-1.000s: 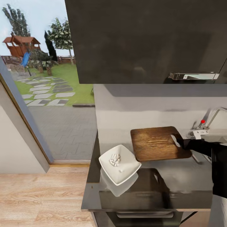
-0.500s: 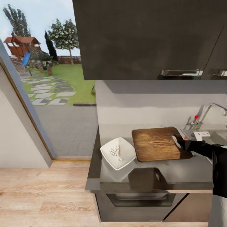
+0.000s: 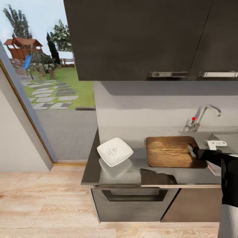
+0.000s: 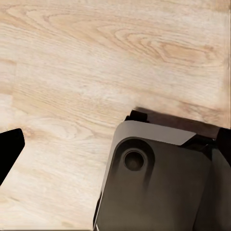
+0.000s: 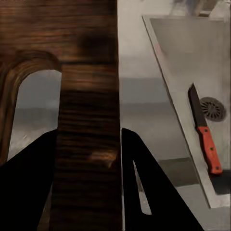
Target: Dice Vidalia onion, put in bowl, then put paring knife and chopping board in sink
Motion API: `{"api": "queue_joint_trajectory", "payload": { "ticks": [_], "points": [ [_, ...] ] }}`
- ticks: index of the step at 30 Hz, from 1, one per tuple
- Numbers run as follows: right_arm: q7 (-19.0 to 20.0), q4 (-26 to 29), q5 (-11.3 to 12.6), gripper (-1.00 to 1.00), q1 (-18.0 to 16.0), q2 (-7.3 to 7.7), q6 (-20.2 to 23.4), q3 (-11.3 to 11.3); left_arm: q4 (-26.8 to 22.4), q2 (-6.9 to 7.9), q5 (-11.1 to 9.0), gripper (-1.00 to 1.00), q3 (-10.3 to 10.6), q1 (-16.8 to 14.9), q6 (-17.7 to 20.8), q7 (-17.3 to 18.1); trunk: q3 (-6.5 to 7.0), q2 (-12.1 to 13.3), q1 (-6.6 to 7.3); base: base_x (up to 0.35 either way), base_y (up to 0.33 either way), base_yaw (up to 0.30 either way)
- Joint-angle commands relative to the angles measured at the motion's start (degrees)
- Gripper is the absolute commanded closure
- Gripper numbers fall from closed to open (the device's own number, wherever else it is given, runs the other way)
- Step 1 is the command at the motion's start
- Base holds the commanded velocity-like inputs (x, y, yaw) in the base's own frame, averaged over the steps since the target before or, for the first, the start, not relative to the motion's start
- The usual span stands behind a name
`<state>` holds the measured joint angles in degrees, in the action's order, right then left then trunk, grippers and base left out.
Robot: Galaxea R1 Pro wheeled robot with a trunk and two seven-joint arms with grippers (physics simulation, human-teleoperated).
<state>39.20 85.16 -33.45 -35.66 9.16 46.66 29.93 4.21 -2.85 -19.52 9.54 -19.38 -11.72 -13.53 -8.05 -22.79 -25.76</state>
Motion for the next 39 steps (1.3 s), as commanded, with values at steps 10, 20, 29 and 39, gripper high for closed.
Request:
{"api": "queue_joint_trajectory", "payload": {
  "ticks": [10, 20, 29, 39],
  "points": [
    [-19.16, -4.77, 3.55, 1.00, -0.07, -0.19, 0.23, 4.79, 0.28, -0.05, -0.43, -1.00, 0.48, -0.13, -0.41, -0.09, -0.12, -0.13, -0.03, -0.078, -0.313, 0.000],
    [-53.66, -6.71, 34.93, 1.00, -0.10, -0.04, -3.61, 4.50, 0.29, -0.22, -0.43, -1.00, 0.48, -0.13, -0.40, -0.09, -0.12, -0.13, -0.03, -0.017, -0.314, 0.000],
    [-61.77, -8.47, 37.47, 1.00, -0.11, -0.45, -10.05, 3.81, 0.29, -0.23, -0.43, -1.00, 0.48, -0.13, -0.41, -0.04, -0.12, -0.13, -0.03, 0.000, -0.062, 0.000],
    [-70.84, -13.98, 38.53, 1.00, -0.11, -1.98, -18.03, 1.37, 0.28, -0.26, -0.41, -1.00, 0.48, -0.13, -0.46, 0.01, -0.12, -0.13, -0.03, 0.000, 0.000, 0.000]
  ]
}}
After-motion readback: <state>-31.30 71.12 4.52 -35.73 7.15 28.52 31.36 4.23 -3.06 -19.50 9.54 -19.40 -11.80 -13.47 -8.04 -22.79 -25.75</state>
